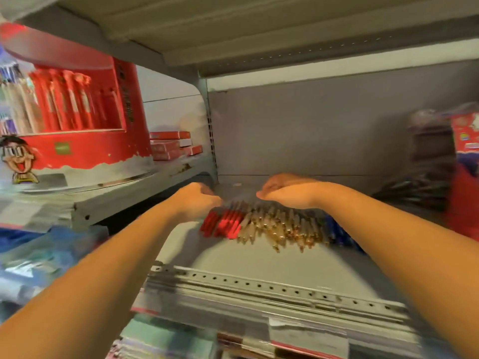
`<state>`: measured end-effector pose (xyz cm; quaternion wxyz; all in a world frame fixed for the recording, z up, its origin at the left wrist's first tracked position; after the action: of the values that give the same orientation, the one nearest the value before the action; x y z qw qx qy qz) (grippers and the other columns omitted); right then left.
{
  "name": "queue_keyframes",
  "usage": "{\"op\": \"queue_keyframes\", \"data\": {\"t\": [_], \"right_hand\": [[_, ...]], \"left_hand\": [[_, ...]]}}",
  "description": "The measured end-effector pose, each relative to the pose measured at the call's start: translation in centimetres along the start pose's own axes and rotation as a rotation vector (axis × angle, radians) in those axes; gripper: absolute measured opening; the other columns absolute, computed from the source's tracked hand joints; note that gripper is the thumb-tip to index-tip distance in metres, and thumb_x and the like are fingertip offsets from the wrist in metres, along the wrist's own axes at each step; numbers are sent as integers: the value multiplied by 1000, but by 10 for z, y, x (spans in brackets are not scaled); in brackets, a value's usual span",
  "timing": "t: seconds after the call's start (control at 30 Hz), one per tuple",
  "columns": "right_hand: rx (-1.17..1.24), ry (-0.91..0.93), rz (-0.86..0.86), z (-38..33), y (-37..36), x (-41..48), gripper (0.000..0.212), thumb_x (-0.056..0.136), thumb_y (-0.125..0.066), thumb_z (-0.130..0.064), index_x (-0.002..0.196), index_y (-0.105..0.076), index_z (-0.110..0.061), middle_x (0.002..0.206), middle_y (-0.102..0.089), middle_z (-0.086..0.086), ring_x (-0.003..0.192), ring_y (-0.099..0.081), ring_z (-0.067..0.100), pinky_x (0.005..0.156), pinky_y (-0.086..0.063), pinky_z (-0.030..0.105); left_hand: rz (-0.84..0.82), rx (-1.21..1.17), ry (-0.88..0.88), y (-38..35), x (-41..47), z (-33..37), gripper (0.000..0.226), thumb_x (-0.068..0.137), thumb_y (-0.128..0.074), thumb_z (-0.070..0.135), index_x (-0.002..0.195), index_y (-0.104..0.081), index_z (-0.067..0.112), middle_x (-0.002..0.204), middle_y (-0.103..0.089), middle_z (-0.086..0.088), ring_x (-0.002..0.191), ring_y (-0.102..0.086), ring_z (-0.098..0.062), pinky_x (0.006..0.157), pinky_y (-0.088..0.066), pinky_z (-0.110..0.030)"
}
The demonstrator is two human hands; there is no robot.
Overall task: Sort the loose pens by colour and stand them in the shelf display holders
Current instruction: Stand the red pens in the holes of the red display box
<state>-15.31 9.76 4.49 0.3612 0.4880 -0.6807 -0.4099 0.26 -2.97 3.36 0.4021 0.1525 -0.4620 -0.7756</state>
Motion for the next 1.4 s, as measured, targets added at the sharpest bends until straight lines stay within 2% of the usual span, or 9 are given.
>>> {"op": "queue_keyframes", "data": {"t": [0.17, 0.27, 0.33, 0.47, 0.67, 0.83, 1.17, 1.23, 1.4], "right_hand": [[-110, 12, -75, -27, -26, 39, 34, 98, -54, -44, 123, -65, -25, 130, -62, 0, 116, -56, 23, 95, -44, 36], [-152, -3, -133, -24, -48, 56, 27, 96, -56, -44, 115, -68, -29, 118, -65, -4, 106, -59, 17, 85, -46, 30], [-125, -19, -154, -17, -59, 60, 24, 95, -56, -48, 110, -67, -33, 110, -65, -9, 97, -59, 10, 77, -43, 26], [-96, -6, -184, -11, -65, 60, 5, 95, -55, -47, 98, -57, -44, 100, -61, -18, 88, -54, -2, 69, -37, 20], [-118, -16, -237, -13, -70, 60, 11, 97, -52, -32, 103, -60, -26, 104, -62, 0, 75, -54, 9, 63, -40, 21], [-98, -17, -253, -15, -74, 64, 19, 98, -48, -22, 111, -62, -27, 115, -61, 0, 104, -57, 19, 92, -46, 35], [-129, -15, -245, -15, -71, 64, 29, 98, -45, -35, 77, -61, -48, 103, -63, -6, 98, -59, 17, 95, -49, 39], [-142, -15, -244, -14, -70, 64, 25, 98, -45, -37, 81, -62, -47, 105, -64, -4, 99, -60, 19, 94, -50, 41], [-139, -62, -278, -7, -73, 57, 25, 102, -41, -37, 105, -64, -46, 136, -49, -9, 122, -47, 15, 99, -33, 27]], "left_hand": [[-227, 81, 129, -31, 37, -37, 36, 93, -56, 43, 102, -62, 8, 96, -65, -8, 83, -65, -22, 59, -47, -28], [-534, 143, 136, -74, 40, -25, 59, 107, -26, 43, 76, -63, 9, 51, -66, 0, 42, -60, -6, 40, -41, -14], [-601, 193, 145, -83, 44, -15, 65, 107, -18, 48, 73, -59, 11, 45, -63, -1, 36, -57, -10, 38, -41, -14], [-596, 234, 107, -83, 53, 3, 34, 101, -43, 49, 83, -51, 21, 78, -63, -7, 70, -63, -22, 60, -50, -28], [-614, 240, 89, -86, 68, -6, 37, 88, -62, 60, 88, -51, 24, 102, -61, -5, 93, -61, -21, 77, -51, -30], [-563, 227, 67, -79, 72, -16, 44, 80, -70, 63, 88, -55, 22, 112, -64, -7, 102, -62, -26, 78, -51, -33], [-739, 250, 19, -102, 48, 4, 40, 98, -44, 32, 76, -68, 8, 50, -66, -7, 43, -63, -18, 45, -52, -22], [-762, 292, 13, -107, 45, 7, 37, 95, -41, 23, 73, -65, 5, 50, -65, -9, 38, -60, -19, 40, -47, -19], [-546, 294, 87, -92, 60, -4, 22, 78, -57, 18, 94, -62, 4, 82, -68, -14, 61, -59, -26, 65, -53, -30]]}}
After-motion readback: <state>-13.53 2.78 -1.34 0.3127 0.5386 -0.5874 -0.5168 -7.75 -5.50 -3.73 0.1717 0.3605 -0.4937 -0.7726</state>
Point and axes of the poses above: each hand's wrist, its own x-axis towards the middle knuckle, its own y-axis out of the back of the hand, z = x × y, the point moved 10 cm from there along x, towards the middle knuckle
